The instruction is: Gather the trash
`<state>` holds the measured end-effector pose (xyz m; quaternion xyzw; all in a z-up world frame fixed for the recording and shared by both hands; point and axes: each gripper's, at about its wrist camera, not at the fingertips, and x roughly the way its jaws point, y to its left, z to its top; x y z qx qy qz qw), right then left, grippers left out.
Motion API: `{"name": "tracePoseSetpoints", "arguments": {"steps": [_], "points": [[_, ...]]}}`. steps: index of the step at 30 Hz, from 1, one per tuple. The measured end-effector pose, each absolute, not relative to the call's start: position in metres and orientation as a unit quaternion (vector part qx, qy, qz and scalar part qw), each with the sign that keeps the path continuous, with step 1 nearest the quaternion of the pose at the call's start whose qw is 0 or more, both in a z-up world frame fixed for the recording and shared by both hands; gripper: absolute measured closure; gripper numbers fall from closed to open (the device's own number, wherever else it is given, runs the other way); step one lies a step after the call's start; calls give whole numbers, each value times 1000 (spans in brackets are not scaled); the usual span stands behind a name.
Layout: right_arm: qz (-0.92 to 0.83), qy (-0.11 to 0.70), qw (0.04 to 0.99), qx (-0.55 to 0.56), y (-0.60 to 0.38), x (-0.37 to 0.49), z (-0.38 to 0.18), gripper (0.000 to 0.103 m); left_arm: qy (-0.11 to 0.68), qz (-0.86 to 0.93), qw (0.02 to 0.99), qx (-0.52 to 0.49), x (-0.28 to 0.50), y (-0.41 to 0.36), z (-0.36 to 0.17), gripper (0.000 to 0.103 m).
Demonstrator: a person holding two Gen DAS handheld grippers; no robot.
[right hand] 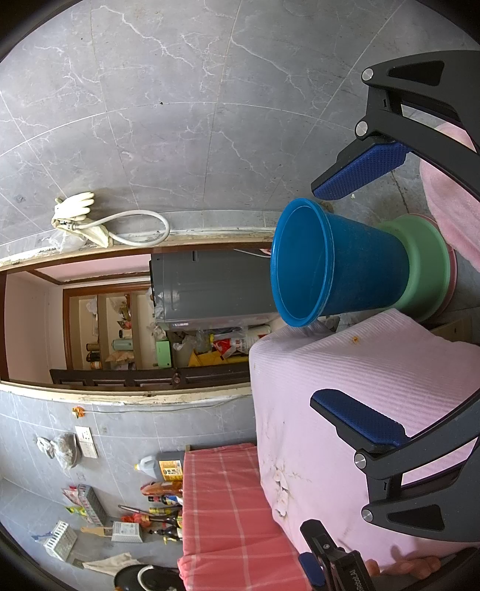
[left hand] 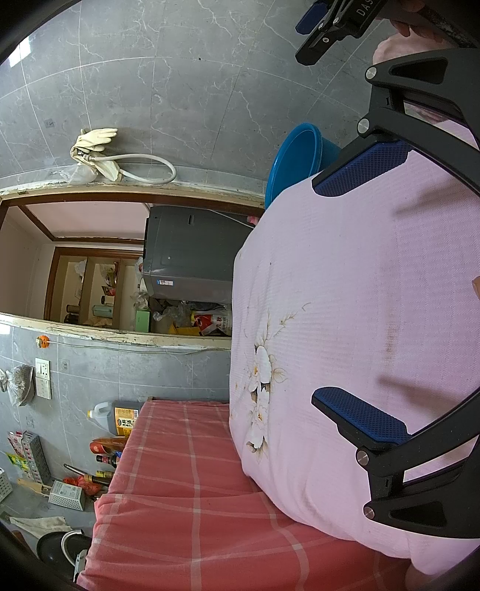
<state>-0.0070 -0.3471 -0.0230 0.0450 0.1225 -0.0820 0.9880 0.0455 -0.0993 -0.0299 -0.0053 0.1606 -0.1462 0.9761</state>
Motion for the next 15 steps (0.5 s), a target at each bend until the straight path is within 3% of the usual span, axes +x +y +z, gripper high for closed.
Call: {"name": "tracePoseSetpoints", "arguments": {"steps": [15], "points": [[-82,123,988,45,-347,-7,-23,0,159,-135,978,-3,46,-98,-33,2]]}}
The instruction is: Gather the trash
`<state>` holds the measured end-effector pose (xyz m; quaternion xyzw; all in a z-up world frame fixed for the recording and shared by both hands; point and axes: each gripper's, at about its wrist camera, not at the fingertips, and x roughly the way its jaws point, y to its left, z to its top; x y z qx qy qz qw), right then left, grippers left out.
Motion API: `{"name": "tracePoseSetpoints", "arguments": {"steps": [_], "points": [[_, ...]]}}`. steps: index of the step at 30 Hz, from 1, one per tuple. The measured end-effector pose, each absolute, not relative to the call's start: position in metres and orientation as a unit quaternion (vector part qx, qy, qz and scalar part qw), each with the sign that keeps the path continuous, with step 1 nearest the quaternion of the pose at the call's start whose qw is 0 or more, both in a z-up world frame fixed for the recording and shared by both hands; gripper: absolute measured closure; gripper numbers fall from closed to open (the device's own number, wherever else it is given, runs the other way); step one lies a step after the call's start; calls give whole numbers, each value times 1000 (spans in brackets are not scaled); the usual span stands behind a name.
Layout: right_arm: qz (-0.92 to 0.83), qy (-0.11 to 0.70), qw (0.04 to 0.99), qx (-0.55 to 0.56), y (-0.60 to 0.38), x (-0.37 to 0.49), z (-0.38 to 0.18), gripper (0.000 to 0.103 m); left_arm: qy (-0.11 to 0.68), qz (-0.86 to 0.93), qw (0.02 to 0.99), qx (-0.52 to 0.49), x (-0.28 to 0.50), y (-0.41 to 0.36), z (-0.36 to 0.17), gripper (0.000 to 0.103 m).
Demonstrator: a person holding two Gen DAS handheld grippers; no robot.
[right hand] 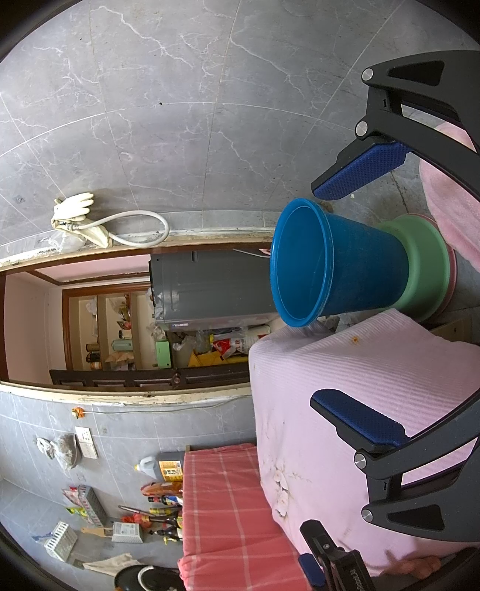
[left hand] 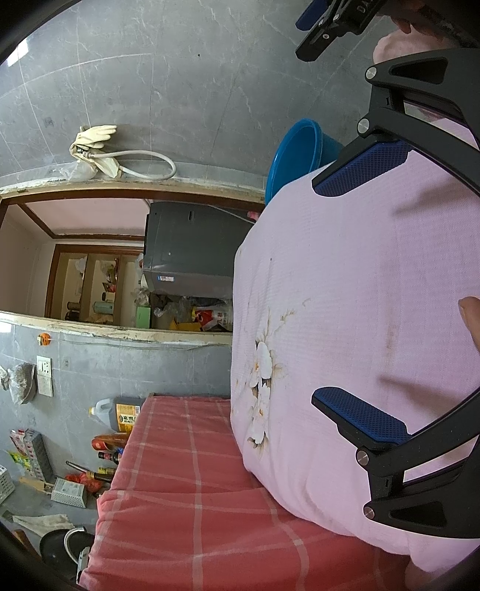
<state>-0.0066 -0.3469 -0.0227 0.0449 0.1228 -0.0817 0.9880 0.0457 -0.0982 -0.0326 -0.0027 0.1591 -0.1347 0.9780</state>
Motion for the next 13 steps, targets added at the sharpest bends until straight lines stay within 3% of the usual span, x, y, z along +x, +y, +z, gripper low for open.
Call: {"name": "tracePoseSetpoints", "arguments": {"steps": [13], "points": [[-82,123,988,45,-346,-7,-23,0,160,-129,979,3,44,-99,-35,2]]}}
